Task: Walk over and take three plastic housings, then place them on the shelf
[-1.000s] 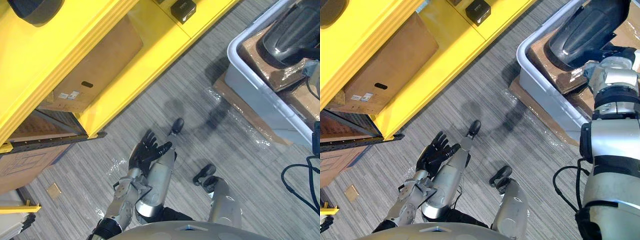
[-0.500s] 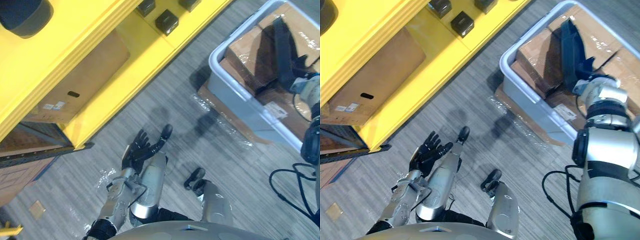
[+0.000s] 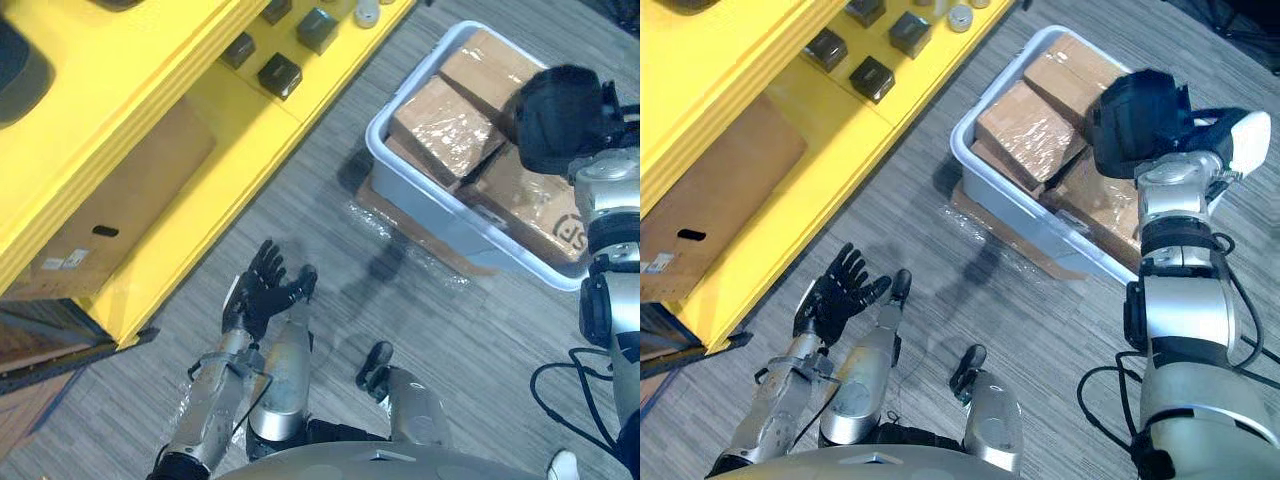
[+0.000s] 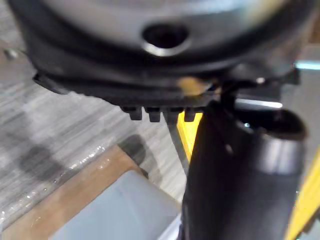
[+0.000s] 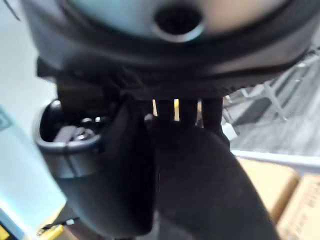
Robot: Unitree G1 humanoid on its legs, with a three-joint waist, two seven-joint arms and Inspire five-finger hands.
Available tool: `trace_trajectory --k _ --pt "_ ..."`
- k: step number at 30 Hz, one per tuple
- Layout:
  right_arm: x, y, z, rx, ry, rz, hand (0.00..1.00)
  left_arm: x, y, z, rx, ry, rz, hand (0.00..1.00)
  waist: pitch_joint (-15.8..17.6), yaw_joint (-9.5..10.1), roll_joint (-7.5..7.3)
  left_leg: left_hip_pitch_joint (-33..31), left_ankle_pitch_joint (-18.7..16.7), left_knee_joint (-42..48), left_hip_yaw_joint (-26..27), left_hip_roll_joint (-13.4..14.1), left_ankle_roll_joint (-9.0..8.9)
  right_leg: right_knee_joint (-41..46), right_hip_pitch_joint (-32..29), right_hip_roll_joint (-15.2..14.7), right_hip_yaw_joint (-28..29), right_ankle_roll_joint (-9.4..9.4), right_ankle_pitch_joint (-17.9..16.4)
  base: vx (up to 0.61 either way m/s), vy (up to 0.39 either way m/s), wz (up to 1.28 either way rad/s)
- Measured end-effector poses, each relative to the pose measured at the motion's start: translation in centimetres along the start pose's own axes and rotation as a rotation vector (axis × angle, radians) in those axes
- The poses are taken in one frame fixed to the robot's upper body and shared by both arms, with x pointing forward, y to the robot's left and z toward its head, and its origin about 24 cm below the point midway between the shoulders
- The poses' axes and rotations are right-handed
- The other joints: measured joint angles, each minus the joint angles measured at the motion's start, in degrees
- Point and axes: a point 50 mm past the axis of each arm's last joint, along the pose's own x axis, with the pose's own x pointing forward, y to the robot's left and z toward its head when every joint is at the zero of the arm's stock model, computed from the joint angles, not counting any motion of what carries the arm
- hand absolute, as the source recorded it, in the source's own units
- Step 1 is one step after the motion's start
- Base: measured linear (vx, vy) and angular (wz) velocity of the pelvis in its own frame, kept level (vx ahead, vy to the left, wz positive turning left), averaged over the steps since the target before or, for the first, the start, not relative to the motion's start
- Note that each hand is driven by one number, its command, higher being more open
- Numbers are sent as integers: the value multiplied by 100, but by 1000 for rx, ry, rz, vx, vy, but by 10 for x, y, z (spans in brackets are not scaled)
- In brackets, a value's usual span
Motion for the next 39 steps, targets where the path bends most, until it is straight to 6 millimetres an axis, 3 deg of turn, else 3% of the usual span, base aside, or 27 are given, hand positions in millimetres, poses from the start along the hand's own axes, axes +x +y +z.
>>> trace_trajectory --k 5,8,11,14,18,22,28,33,39 --pt "-20 2 22 -62 -316 -14 0 32 -20 36 -35 -64 -172 100 -151 -273 -175 264 -177 -14 227 20 13 -387 305 53 143 14 146 52 -52 -20" --pt "-45 24 27 -60 -428 42 0 51 -36 42 -106 12 -269 100 -439 -514 -430 406 -247 -17 458 24 -19 -695 460 65 332 40 286 96 -36 -34" --pt "-62 38 22 -90 -507 90 0 66 -64 35 -195 141 -388 100 -636 -723 -533 622 -260 -17 664 -19 -30 -936 720 49 442 87 393 73 -17 -22" --pt "-76 48 27 -90 -592 123 0 77 -84 19 -317 292 -438 100 -832 -909 -497 775 -297 -40 890 32 -28 -1082 812 70 606 76 482 -6 -5 -32" --pt "-94 48 33 -68 -748 147 0 81 -93 -7 -539 462 -390 100 -1118 -1119 -343 927 -424 -45 1124 123 -40 -1251 887 103 825 43 618 -45 4 -33" --pt "-111 45 35 -26 -883 151 0 88 -95 -11 -721 517 -349 100 -1331 -1348 -215 988 -428 -44 1269 202 -49 -1350 892 171 964 8 706 -41 -13 -25" --pt "-129 52 33 25 -944 213 0 98 -109 -3 -903 483 -340 100 -1535 -1355 -148 1003 -405 -43 1288 220 -62 -1351 890 187 991 0 730 -19 -10 -2" --pt "-159 67 25 94 -980 333 0 102 -107 -2 -1042 425 -276 100 -1597 -1336 -145 1109 -390 -42 1287 208 -72 -1358 982 179 1013 1 730 -1 -9 -1" --pt "-179 78 13 113 -997 447 0 105 -104 2 -1164 364 -244 100 -1629 -1345 -107 1108 -399 -43 1271 193 -72 -1357 980 176 1008 23 744 -24 -6 0"
